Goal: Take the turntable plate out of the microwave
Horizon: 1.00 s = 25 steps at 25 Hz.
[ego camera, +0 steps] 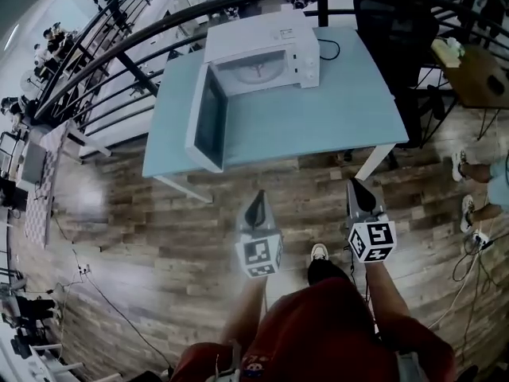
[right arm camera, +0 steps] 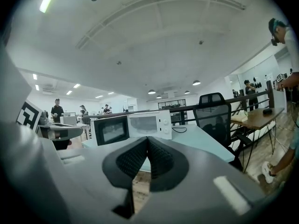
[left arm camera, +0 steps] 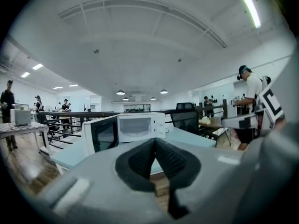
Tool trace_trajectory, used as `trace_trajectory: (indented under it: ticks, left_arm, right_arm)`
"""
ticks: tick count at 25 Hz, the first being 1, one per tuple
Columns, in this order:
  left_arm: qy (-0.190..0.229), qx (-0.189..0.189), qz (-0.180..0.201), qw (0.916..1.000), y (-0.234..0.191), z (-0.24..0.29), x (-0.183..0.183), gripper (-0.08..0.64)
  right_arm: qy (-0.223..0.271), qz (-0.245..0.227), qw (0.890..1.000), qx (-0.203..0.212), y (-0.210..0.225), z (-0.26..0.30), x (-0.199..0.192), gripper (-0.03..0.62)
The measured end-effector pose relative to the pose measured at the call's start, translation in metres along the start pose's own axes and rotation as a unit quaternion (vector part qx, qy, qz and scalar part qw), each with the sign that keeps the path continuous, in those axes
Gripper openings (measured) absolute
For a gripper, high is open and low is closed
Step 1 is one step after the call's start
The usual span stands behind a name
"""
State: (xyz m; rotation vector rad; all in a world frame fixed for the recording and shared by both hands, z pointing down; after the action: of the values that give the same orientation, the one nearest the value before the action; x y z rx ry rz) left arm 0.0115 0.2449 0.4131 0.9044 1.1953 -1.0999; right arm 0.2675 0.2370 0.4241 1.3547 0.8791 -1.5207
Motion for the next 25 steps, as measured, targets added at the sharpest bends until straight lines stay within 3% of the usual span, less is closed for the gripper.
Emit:
trace_trajectory:
  ticks: [5, 11, 19, 25]
  left_arm:
    - [-0.001, 0.000, 0.001, 1.0000, 0.008, 0.058, 0.008, 0.000]
    - [-0.007, 0.022, -0.001, 0.9997, 0.004, 0.111, 0.015, 0.000]
    - [-0.009, 0.047, 0.002, 0.9989, -0.010, 0.147, 0.020, 0.000]
    - [-0.008, 0.043, -0.002, 0.9990, -0.034, 0.168, 0.015, 0.000]
  right_arm:
    - [-0.002, 0.006, 1.000, -0.001, 0.042, 0.041, 0.003, 0.000]
    - [-0.001, 0.010, 1.000, 0.026, 0.072, 0.097, 0.010, 0.000]
    - [-0.004, 0.013, 0.999, 0.053, 0.084, 0.149, 0.010, 0.000]
    - [-0.007, 0.008, 0.998, 0.065, 0.071, 0.186, 0.006, 0.000]
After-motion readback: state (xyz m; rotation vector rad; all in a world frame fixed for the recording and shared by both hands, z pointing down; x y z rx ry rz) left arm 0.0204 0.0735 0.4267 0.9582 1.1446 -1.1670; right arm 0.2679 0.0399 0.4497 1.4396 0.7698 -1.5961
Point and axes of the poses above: the fingertips, and each gripper's own axes: z forward along the fingers, y to its right, x out of its top, the point moved 7 cm from there along -z, backward along the fingers, and after that the axes turned 5 degrees about -z, right-handed, at the moved point
